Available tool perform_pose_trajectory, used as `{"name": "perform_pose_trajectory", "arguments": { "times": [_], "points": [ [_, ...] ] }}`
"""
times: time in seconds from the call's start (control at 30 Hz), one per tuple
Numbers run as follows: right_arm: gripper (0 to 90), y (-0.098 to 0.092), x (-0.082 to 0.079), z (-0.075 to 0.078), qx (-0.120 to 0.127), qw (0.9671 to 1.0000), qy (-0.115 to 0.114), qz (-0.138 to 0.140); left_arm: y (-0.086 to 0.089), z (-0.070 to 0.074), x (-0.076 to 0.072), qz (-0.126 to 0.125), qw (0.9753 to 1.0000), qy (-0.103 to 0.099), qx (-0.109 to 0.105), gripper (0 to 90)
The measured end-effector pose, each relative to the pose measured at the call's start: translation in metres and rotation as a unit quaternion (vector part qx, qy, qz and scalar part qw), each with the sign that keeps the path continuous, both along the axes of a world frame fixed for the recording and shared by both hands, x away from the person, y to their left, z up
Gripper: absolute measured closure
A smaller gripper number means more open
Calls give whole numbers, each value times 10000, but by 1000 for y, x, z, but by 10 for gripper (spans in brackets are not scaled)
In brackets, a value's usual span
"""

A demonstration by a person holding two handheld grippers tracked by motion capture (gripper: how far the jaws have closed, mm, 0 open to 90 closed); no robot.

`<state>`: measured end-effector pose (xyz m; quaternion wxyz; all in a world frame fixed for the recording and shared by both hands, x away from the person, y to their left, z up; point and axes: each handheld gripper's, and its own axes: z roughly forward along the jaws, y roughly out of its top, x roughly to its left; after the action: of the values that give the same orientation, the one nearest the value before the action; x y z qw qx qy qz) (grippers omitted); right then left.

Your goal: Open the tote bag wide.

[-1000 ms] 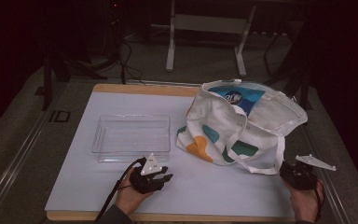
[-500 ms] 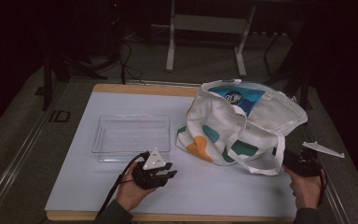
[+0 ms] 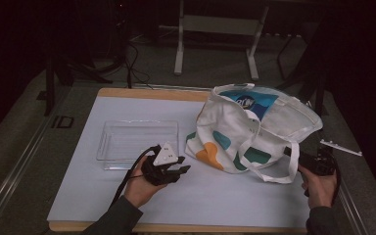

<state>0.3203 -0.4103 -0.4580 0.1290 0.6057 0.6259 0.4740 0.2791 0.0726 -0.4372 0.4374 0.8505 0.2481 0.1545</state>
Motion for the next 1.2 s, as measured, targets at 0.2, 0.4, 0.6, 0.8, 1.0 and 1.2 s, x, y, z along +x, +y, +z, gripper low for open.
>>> {"name": "perform_pose_trajectory", "arguments": {
  "times": [0.2,0.4,0.6,0.8,1.0,1.2],
  "points": [
    [796,5,4,5,-39,9999,-20,141,-5,13,29,174,9997,-149,88,633],
    [891,15,4,11,-482,9985,-155,198,-15,25,53,257,9990,-257,261,634],
    [895,18,3,16,-517,9981,-246,208,-30,42,79,356,9977,-404,406,681],
    [895,20,3,20,-518,9982,-247,180,-35,58,101,528,9974,-443,215,765],
    [895,22,3,23,-535,9981,-253,182,-41,64,118,600,9971,-415,216,682],
    [895,23,4,25,-529,9981,-262,192,-45,66,126,578,9972,-442,144,761]
  ]
}}
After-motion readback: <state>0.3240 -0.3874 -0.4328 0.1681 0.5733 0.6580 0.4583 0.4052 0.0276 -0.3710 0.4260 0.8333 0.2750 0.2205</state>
